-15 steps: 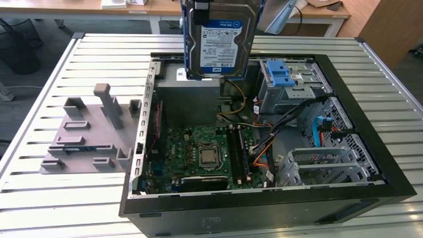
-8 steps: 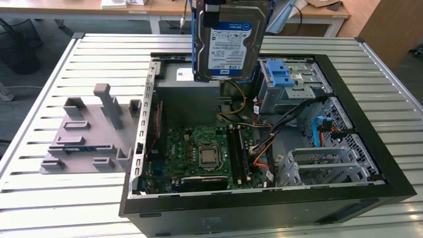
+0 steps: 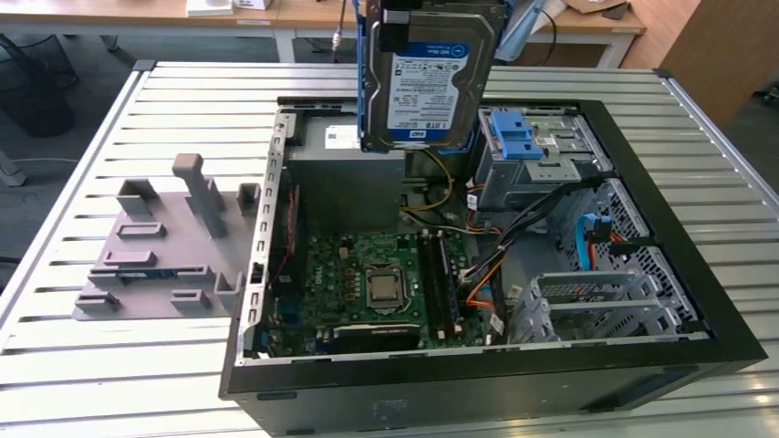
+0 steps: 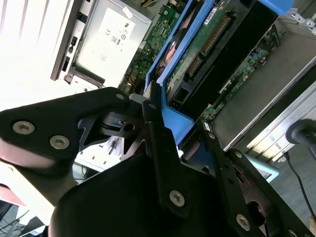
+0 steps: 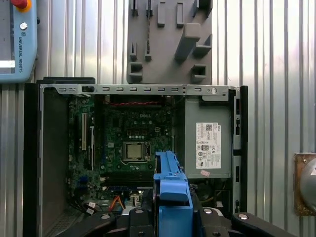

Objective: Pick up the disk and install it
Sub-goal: 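Pick up the disk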

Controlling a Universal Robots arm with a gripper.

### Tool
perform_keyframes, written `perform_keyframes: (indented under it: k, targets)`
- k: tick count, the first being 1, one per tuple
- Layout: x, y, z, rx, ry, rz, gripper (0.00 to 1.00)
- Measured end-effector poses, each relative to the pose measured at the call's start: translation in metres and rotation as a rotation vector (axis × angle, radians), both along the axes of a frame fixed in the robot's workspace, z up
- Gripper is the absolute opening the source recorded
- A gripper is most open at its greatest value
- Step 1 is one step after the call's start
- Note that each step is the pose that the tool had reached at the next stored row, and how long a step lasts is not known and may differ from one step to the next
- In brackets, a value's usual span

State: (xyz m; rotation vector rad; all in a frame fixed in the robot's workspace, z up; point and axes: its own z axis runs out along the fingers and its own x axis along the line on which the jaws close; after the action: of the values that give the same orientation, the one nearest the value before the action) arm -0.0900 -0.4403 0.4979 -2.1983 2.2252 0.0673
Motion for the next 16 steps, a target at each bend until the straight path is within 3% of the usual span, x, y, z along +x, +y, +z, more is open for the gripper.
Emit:
perform_keyframes:
  k: [6,12,16]
  targets:
    - [0.0,0.0,0.0,0.0001,-0.0098,0.0,0.36]
    - [0.0003,-0.0009,0.0,0.0,-0.0116,0.0,0.36]
    - [0.002,-0.0045,0.0,-0.0026,-0.0116,0.0,0.36]
